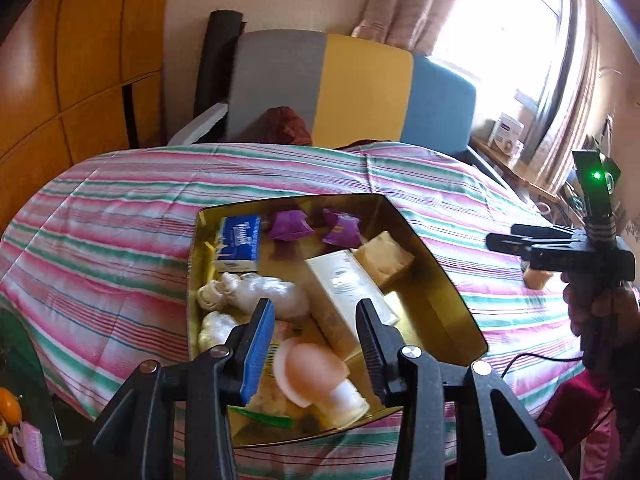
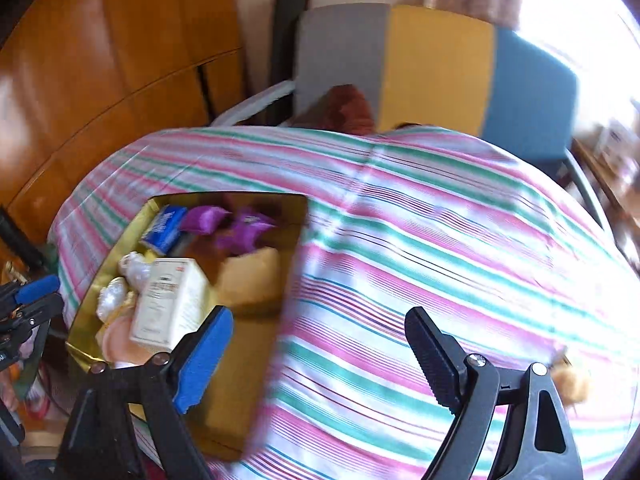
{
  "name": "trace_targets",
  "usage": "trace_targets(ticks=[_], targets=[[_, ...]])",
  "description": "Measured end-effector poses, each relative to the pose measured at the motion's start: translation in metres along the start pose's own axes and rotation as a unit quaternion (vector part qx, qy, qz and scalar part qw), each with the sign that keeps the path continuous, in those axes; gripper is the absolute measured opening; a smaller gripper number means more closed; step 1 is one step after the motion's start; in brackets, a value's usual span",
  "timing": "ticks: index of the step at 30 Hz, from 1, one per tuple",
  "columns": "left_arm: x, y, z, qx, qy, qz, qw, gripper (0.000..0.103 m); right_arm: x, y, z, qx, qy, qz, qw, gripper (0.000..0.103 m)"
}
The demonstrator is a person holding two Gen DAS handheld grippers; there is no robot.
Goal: Organize objects
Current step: 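Move the left tool to the second yellow sponge and grasp it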
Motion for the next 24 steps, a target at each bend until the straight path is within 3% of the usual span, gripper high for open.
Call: trace_targets(ticks=[5, 10, 17, 22, 24], targets=[[-0.006, -0.003, 0.025, -0.026, 0.016, -0.012, 0.9995, 0.042, 0.02, 0.021, 0.071, -0.066, 0.049, -0.002, 0.997, 0.091], [-0.012, -0.003, 0.051, -0.045, 0.03, -0.023, 0.9983, 0.042, 0.039, 0.049, 0.15, -0.147, 0.107, 0.0, 0.983, 0.093], [-0.018, 0.0, 0.09, -0.084, 0.055, -0.035, 0.9943, 0.042, 0.058, 0.101, 0.251, -0.28, 0.171, 0.005, 0.945, 0.094], [-0.026, 0.001, 0.116, -0.107, 0.071, -0.047, 0.9907, 0.042, 0.062, 0.135, 0.292, -0.388, 0.153, 0.017, 0.909, 0.094], [-0.03, 0.002, 0.126, -0.114, 0.079, -0.053, 0.9889, 0.042, 0.069, 0.139, 0.299, -0.414, 0.136, 0.043, 0.899, 0.098]])
Point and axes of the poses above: each gripper's, at about its wrist camera, not at the fingertips, and x roughly against the way its jaws point, z to its right, y to its underside, the point moved 1 cm from there along -x, roughly the way its jaws point, and after that the axes turned 3 degrees about y, right-handed, at the moved point
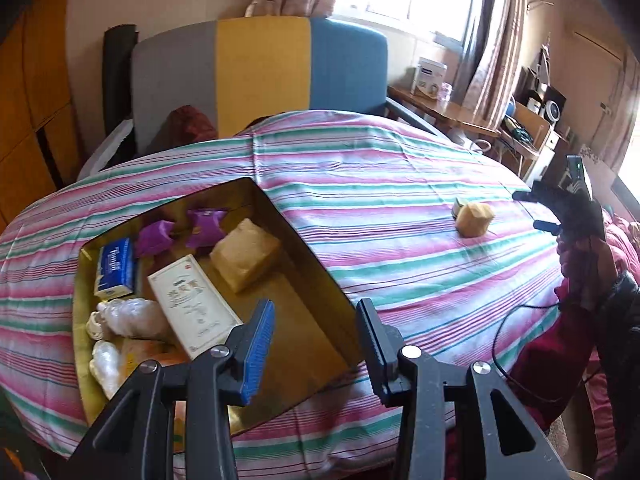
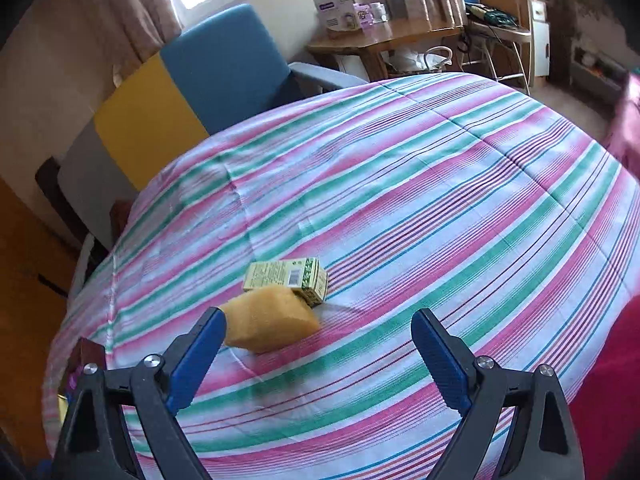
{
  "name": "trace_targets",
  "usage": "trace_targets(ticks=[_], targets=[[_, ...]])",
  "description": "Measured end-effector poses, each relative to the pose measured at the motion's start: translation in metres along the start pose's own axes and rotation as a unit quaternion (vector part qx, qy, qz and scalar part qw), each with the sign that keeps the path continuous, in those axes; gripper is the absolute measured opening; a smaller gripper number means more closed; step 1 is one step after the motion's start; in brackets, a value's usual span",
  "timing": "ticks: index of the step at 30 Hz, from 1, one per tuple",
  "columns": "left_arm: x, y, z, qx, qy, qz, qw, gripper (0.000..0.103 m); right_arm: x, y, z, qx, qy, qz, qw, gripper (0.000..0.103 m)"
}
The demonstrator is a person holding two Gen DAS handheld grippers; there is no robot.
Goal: Organize objects
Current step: 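Move the left tool to the second yellow sponge and grasp it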
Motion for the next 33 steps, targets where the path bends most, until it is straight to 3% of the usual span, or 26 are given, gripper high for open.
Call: trace_targets(ticks=[4, 18, 28, 30, 32, 33], targets=[[-0.013, 0.0, 0.02, -0.015, 0.018, -0.015, 0.9996, 0.042, 0.005, -0.002, 0.01, -0.036, -0.024, 0.008, 0.999, 0.1], [-0.062, -0.011, 0.086, -0.074, 0.074, -0.058, 0.9929, 0.042, 0.004, -0.001, 0.011, -0.047, -0.022, 0.009, 0.999, 0.101], [-0.118, -0.02, 0.117, -0.058, 0.117, -0.124, 0.9836, 0.042, 0.002, -0.003, 0.016, -0.063, -0.031, 0.008, 0.997, 0.101], [-0.126, -0.026, 0.124, -0.055, 0.123, -0.13, 0.9823, 0.045, 0.002, -0.003, 0.016, -0.065, -0.033, 0.008, 0.997, 0.102], [-0.135, -0.036, 0.133, -0.053, 0.128, -0.133, 0.9813, 0.063, 0.003, -0.003, 0.017, -0.068, -0.036, 0.009, 0.997, 0.102], [-0.14, -0.042, 0.139, -0.052, 0.139, -0.135, 0.9796, 0.066, 0.003, -0.003, 0.017, -0.069, -0.038, 0.009, 0.997, 0.102]])
Point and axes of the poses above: each gripper's, at about its wrist camera, not at the fingertips, and x roughly against the way its jaws point, z to its right, y to its underside, the point moved 1 cm from there along -x, roughly the way its jaws point, and after that the axes turned 3 degrees about y, right-handed, at the moved point
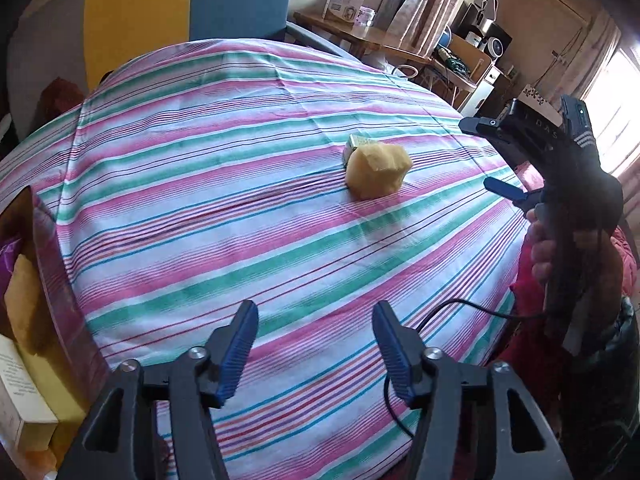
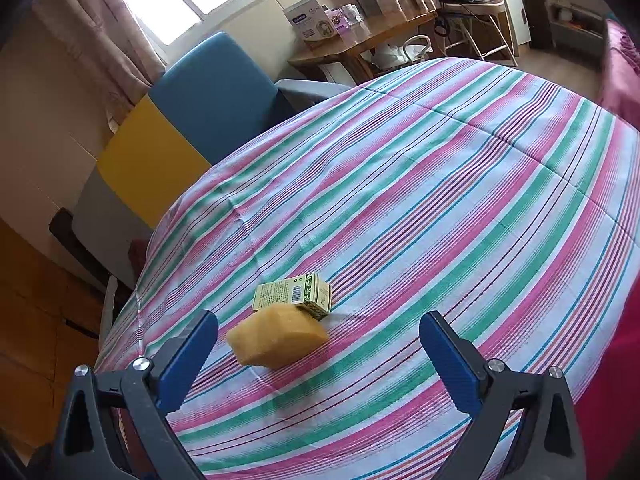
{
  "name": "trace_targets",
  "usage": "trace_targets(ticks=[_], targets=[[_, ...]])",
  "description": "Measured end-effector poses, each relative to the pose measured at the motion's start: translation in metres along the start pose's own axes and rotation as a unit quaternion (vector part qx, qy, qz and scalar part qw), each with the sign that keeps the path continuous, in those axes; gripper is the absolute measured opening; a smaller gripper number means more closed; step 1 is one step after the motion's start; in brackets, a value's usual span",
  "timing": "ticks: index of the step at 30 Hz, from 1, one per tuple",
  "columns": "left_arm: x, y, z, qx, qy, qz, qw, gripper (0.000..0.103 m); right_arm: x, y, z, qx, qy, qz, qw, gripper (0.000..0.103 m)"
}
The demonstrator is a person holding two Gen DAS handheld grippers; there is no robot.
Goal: Organize objects
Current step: 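Move the left tool to the second yellow sponge and grasp it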
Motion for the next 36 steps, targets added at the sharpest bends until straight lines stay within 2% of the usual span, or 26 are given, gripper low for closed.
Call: trace_targets(ticks=[2, 5, 7, 10, 13, 19, 27, 28, 30, 31, 36], targets=[[-0.007, -0.014, 0.006, 0.0, 0.014, -0.001, 0.9999, 0.067, -0.001, 0.0, 0.0, -0.001, -0.003, -0.002, 1.0, 0.102], [-0.024, -0.038, 0.017, -0.012, 0.011, 0.001, 0.9999, 0.067, -0.001, -0.001, -0.001, 0.001, -0.007, -0.002, 1.0, 0.102], [-0.038, -0.052, 0.022, -0.006, 0.009, -0.008, 0.9999, 0.067, -0.001, -0.001, -0.001, -0.002, -0.011, -0.004, 1.0, 0.102], [-0.055, -0.069, 0.032, 0.005, 0.027, -0.013, 0.9995, 0.068, -0.001, -0.001, 0.001, -0.008, -0.015, -0.003, 1.0, 0.102], [-0.072, -0.083, 0.041, 0.015, 0.036, -0.018, 0.9991, 0.081, 0.0, -0.003, 0.004, -0.014, -0.021, -0.002, 1.0, 0.102], [-0.103, -0.108, 0.053, 0.032, 0.023, -0.024, 0.9989, 0.083, 0.001, -0.003, 0.009, -0.036, -0.037, 0.002, 0.999, 0.103], [-0.139, -0.128, 0.049, 0.087, -0.003, -0.038, 0.9955, 0.084, -0.001, -0.003, 0.011, -0.049, -0.051, 0.0, 0.998, 0.103], [-0.142, -0.129, 0.048, 0.09, -0.004, -0.041, 0.9951, 0.084, -0.001, -0.004, 0.011, -0.049, -0.052, 0.0, 0.997, 0.103], [-0.151, -0.129, 0.047, 0.082, -0.015, -0.059, 0.9948, 0.073, -0.001, -0.004, 0.01, -0.048, -0.053, -0.001, 0.997, 0.103], [-0.153, -0.127, 0.047, 0.074, -0.004, -0.066, 0.9951, 0.067, -0.002, -0.004, 0.01, -0.047, -0.052, -0.001, 0.998, 0.103], [-0.126, -0.109, 0.04, 0.052, 0.019, -0.041, 0.9976, 0.061, -0.002, -0.005, 0.011, -0.046, -0.051, -0.001, 0.998, 0.103]])
Point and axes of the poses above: each gripper's, at about its wrist camera, not at the fingertips, and x roughly against the way its jaws point, z to its right, y to its underside, the point moved 1 cm from there along -x, roughly the way its jaws point, and after that the axes turned 3 degrees about y, right-handed, at the moved point
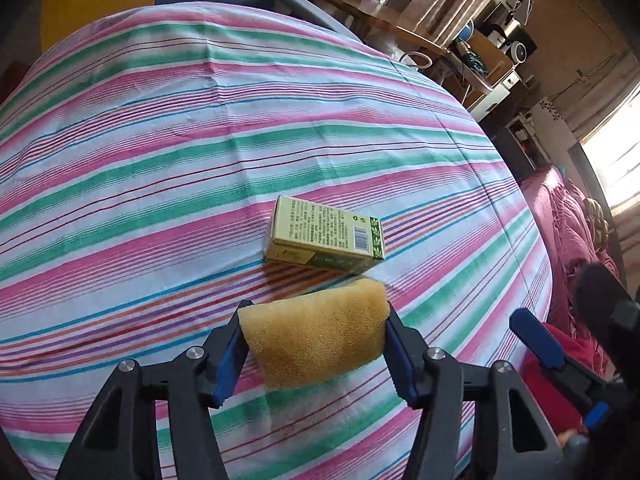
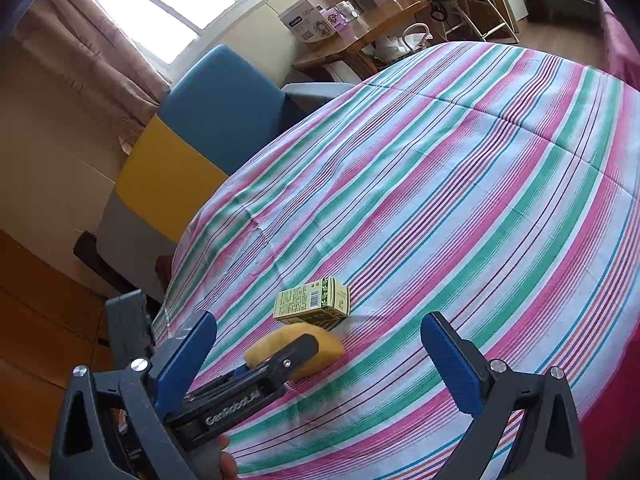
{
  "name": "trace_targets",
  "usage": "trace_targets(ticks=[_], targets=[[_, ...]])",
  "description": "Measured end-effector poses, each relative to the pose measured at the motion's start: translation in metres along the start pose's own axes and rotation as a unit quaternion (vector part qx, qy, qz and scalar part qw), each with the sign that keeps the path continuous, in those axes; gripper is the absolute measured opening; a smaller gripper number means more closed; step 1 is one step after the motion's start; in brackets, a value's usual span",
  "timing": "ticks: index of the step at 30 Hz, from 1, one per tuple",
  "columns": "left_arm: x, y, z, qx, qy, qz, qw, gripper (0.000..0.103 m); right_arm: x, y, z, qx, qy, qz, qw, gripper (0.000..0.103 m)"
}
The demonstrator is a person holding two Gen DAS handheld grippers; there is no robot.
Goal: Organize objects
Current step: 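Grasp the green-and-white box with right tool while left tool lifts the sponge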
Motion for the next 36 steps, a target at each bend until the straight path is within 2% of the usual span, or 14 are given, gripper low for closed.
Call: trace_targets(ticks=[3, 5, 9, 17, 25, 30, 36], targets=[[0.026, 0.018, -0.005, -0.023, -0.002, 0.019, 0.9996, 0.061, 0.0, 0.0, 0.001, 0.0, 0.003, 0.0, 1.0, 0.103], [0.045, 0.037, -0.011, -0.042, -0.016, 0.033, 0.9985, 0.061, -0.001, 0.0, -0.001, 0.003, 0.007, -0.002, 1.0, 0.103], [0.074, 0.075, -0.027, -0.064, -0.029, 0.041, 0.9967, 0.061, -0.003, 0.002, -0.005, 0.019, 0.02, -0.008, 1.0, 0.103], [0.091, 0.142, -0.057, -0.066, -0.037, 0.03, 0.9967, 0.061, -0.007, 0.004, -0.009, 0.043, 0.051, -0.013, 0.998, 0.103], [0.09, 0.145, -0.063, -0.059, -0.021, 0.048, 0.9969, 0.061, -0.008, 0.006, -0.014, 0.064, 0.091, -0.007, 0.994, 0.103], [0.093, 0.148, -0.075, -0.036, 0.006, 0.056, 0.9978, 0.061, -0.011, 0.008, -0.016, 0.074, 0.103, -0.012, 0.992, 0.103], [0.092, 0.152, -0.07, -0.045, -0.001, 0.065, 0.9969, 0.061, -0.018, 0.013, -0.026, 0.105, 0.124, -0.023, 0.986, 0.103]])
Point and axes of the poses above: each gripper's, at about its wrist camera, not at the fingertips, and x roughly against the way its jaws point, z to its right, y to its underside, the point moved 1 cm from there along -x, roughly the way its jaws point, and after that the axes turned 3 degrees about y, right-handed, at the moved point
